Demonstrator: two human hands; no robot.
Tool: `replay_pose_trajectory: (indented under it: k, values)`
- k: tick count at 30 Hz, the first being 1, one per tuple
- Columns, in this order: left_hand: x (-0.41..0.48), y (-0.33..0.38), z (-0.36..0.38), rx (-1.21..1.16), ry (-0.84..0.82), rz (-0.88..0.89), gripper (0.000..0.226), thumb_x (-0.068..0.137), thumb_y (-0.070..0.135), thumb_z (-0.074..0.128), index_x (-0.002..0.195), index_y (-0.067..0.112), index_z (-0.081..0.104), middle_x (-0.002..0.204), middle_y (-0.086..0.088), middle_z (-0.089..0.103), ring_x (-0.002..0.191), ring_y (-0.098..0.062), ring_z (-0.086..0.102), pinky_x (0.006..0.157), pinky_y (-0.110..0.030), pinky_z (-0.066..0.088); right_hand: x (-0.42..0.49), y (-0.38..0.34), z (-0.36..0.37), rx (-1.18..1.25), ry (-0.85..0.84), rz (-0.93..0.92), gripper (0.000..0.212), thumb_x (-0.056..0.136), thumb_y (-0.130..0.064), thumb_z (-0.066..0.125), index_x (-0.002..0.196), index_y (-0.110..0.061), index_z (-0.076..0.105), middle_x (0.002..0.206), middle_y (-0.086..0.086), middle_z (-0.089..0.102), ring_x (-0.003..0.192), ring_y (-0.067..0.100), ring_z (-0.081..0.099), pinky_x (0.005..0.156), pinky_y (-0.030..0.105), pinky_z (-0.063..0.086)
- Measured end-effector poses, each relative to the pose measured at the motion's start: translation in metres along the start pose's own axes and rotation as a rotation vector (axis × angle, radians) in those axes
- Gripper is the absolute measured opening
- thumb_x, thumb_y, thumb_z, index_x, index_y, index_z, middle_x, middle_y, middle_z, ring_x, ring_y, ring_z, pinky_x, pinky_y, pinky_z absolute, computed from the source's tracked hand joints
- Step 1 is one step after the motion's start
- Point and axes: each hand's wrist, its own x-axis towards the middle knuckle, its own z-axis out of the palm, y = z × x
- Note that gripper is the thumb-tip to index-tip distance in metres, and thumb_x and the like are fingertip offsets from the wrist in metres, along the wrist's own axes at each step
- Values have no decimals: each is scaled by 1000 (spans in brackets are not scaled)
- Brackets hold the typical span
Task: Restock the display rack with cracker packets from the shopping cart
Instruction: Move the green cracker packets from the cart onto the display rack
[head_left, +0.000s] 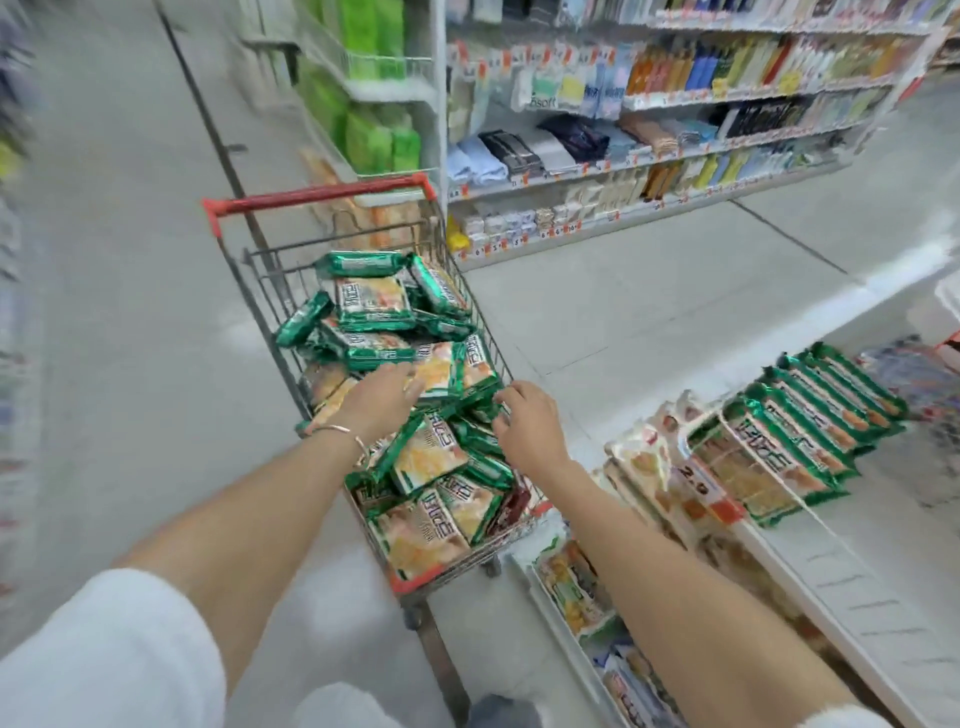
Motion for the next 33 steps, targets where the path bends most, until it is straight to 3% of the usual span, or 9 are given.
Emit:
replay_pose_trajectory:
  k: [4,8,13,16,20,23,26,30,33]
  values:
    - [-23,-54,-19,-52,72,-99,37,106,35,41,127,11,59,123,-11,64,104,-28,62,84,-42,53,19,-40,31,6,-94,-65,32,92,-11,54,121,-6,67,121,9,62,113,29,54,103,45,40]
    - [-38,-88,-26,-177,102,-221,38,107,38,37,110,9,62,94,-11,67,86,-28,67,60,-36,51,41,-55,48,10,-196,-82,34,94,-13,52,126,-9,63,128,8,59,120,26,51,108,44,37]
    - [-41,-95,-28,-287,193,-346,35,107,36,38,111,12,63,104,-6,68,92,-24,64,81,-49,55,80,-52,60,-24,-281,-138,39,93,-15,57,132,-9,59,136,10,56,125,27,50,110,41,36]
    - [-34,-90,-25,-333,232,-415,39,108,36,37,109,7,63,103,-8,68,93,-28,64,80,-48,54,109,-54,67,-21,-310,-177,42,93,-16,58,134,-9,56,136,11,55,126,28,50,108,43,39]
    - [-19,-85,-20,-395,288,-500,43,108,39,35,111,7,63,101,-7,68,92,-27,64,80,-43,53,157,-66,68,107,-226,-201,45,92,-11,62,136,-9,53,137,8,54,125,26,51,109,44,40]
    - [-13,-82,-14,-435,324,-561,39,108,41,34,103,13,60,95,-2,64,84,-23,60,68,-32,47,196,-78,69,41,-243,-260,58,90,-9,63,144,-7,45,147,10,47,133,28,47,111,46,39]
    - [-11,-85,-5,-520,346,-631,42,108,42,33,94,11,59,93,-7,69,88,-28,70,58,-28,42,226,-84,78,-108,-312,-317,72,87,-9,64,152,-10,31,156,11,34,138,28,40,112,49,39]
    - [-6,-84,0,-586,352,-677,49,108,41,33,106,2,63,100,-12,69,92,-33,70,68,-36,49,238,-73,96,-261,-320,-509,59,90,-6,65,144,-15,44,139,7,54,127,26,49,114,42,34]
    - [0,-86,-2,-631,353,-687,50,108,40,33,114,0,62,100,-11,65,85,-25,66,79,-43,56,242,-66,98,-219,-241,-569,43,93,-2,61,134,-12,54,119,8,61,103,25,55,94,34,43]
